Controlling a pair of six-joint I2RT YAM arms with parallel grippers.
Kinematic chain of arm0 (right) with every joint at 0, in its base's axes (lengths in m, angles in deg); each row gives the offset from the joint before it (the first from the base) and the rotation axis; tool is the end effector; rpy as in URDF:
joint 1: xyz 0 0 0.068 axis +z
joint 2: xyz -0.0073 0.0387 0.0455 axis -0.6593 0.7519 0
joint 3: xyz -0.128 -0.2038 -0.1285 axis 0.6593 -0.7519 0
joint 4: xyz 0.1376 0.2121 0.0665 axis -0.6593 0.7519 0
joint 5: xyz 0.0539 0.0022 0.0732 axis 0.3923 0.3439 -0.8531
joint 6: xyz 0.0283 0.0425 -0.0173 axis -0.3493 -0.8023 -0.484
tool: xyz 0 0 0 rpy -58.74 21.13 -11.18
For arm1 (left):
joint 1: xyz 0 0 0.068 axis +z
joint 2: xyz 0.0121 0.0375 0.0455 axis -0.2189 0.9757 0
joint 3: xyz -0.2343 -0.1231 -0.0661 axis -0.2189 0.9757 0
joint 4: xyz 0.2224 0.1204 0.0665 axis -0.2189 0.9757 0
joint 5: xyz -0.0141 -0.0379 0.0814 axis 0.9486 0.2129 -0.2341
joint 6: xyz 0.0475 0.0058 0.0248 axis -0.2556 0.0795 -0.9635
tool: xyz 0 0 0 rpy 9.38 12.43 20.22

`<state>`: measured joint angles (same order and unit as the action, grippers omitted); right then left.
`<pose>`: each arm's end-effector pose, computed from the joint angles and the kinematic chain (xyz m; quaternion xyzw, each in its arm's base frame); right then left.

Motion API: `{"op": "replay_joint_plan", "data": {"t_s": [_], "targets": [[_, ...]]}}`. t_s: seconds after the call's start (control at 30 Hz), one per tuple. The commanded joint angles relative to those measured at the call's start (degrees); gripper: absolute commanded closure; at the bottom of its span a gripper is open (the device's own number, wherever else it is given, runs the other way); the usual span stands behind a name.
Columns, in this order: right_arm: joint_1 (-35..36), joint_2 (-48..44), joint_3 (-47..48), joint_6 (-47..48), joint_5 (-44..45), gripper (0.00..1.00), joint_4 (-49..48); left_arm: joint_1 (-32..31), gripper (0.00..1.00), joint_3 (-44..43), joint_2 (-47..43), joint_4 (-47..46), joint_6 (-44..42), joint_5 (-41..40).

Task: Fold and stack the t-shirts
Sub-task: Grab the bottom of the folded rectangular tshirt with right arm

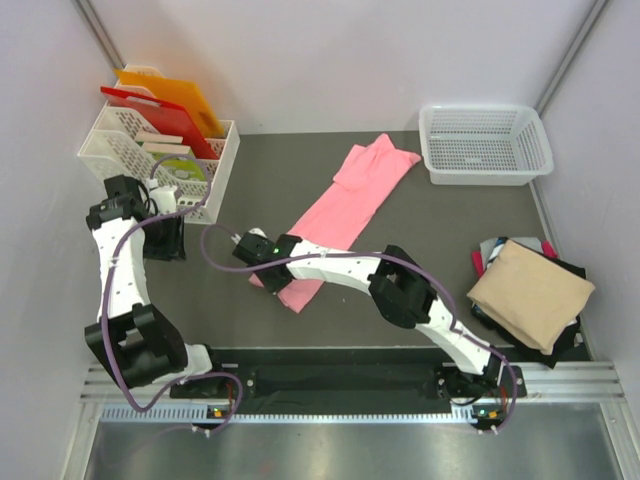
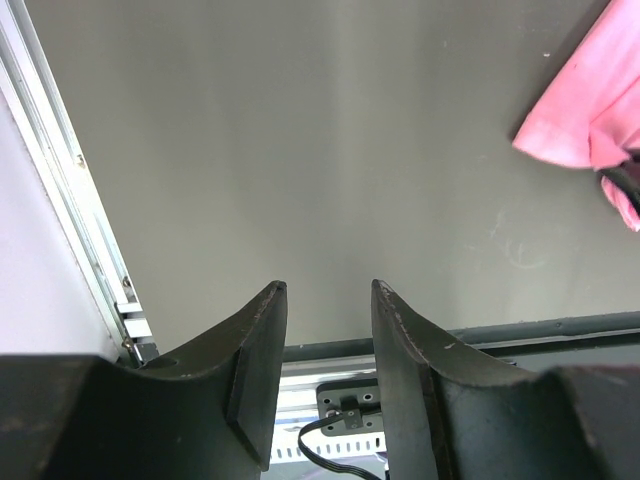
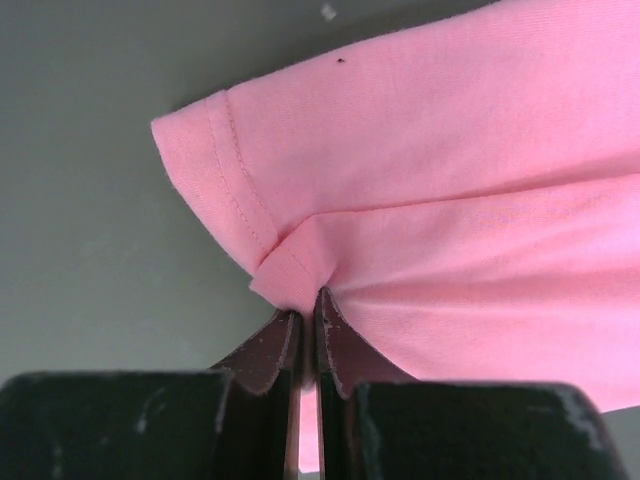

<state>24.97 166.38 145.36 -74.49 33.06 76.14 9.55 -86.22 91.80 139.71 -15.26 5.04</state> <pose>0.2119 0.4636 0.1682 -0.3499 0.9081 0.0768 0.2167 0.2343 0.0872 0.3122 0.0248 0.9768 -0.0308 0.2103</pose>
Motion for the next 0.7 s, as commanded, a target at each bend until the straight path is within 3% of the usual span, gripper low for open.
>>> {"op": "replay_joint_plan", "data": {"t_s": [0.0, 0.37, 0.67], "targets": [[4.4, -2.0, 1.2, -1.3, -6.8, 1.0, 4.9, 0.3, 0.55, 0.8, -2.9, 1.1, -0.9, 1.8], [13.1, -9.2, 3.8, -2.9, -12.6, 1.0, 7.5, 0.4, 0.56, 0.9, -3.4, 1.2, -0.7, 3.3], [9.6, -20.2, -2.1, -2.5, -7.6, 1.0, 8.8, 0.4, 0.56, -0.2, -3.1, 1.8, 0.0, 3.9]]}}
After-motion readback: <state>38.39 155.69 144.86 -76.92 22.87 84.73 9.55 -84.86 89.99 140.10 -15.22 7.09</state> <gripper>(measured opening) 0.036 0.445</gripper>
